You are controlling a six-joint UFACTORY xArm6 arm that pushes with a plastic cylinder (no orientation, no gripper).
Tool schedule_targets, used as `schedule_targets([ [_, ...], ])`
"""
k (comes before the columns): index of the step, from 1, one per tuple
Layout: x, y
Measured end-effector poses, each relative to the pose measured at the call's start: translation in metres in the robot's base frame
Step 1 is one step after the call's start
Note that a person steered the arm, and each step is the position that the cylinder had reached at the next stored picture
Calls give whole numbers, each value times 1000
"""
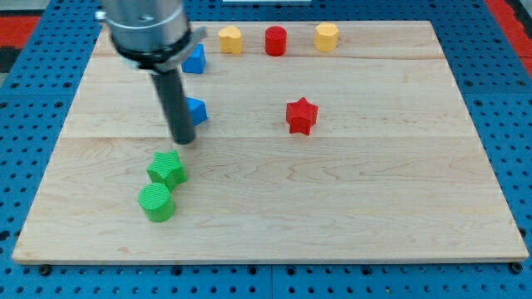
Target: Place the red star above the green star
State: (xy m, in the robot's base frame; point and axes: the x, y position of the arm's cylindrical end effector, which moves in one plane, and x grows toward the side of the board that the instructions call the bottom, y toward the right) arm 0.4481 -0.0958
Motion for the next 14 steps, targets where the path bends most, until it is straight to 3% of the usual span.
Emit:
schedule_targets([
  [3, -101, -10],
  [4, -114, 86],
  [5, -99, 172],
  [6, -73, 193],
  [9, -5, 116],
  [10, 17, 132],
  [12, 3, 49],
  [14, -7, 44],
])
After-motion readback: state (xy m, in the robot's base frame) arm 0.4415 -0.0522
